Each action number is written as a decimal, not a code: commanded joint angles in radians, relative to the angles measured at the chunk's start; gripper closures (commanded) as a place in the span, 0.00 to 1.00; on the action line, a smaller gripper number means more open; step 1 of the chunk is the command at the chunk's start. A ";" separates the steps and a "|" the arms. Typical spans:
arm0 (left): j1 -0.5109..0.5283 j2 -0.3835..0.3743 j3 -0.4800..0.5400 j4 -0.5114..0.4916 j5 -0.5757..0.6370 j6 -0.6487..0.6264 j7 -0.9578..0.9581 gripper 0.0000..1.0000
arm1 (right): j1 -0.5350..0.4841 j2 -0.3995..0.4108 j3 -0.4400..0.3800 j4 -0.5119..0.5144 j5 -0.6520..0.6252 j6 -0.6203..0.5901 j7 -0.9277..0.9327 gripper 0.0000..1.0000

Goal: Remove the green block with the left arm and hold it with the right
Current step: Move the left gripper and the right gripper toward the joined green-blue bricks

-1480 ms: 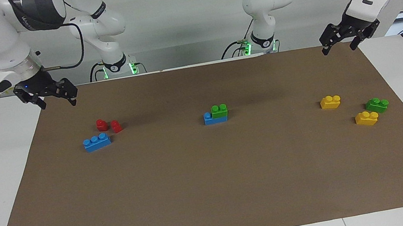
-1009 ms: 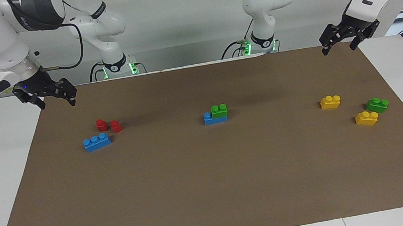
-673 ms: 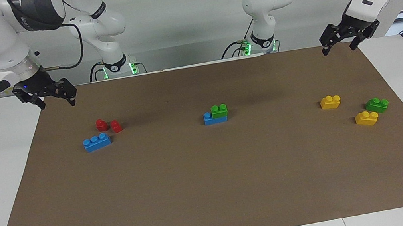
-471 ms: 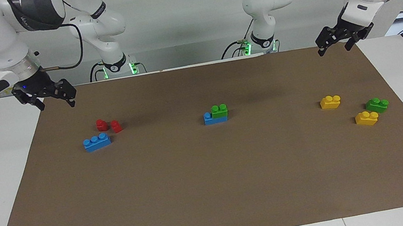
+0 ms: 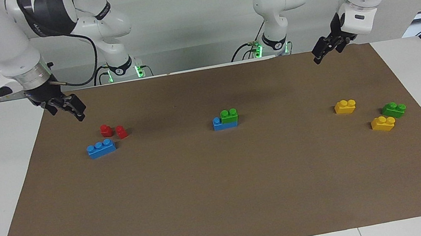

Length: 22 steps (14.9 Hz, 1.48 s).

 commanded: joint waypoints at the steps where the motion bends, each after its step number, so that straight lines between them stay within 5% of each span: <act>1: -0.081 -0.077 0.008 -0.117 -0.014 0.081 -0.306 0.00 | 0.008 0.013 0.003 -0.034 0.090 0.020 0.220 0.00; 10: -0.271 -0.138 0.008 -0.254 -0.049 0.216 -0.758 0.00 | 0.098 0.006 0.005 -0.201 0.348 0.220 0.793 0.00; 16: -0.401 -0.154 0.008 -0.349 -0.049 0.366 -1.130 0.00 | 0.180 0.012 0.005 -0.328 0.557 0.456 0.931 0.00; 19: -0.430 -0.140 0.008 -0.373 -0.049 0.454 -1.379 0.00 | 0.227 0.043 0.005 -0.342 0.601 0.487 0.944 0.00; 22: -0.469 -0.109 0.008 -0.375 -0.049 0.488 -1.427 0.00 | 0.283 0.067 0.005 -0.374 0.624 0.518 0.968 0.00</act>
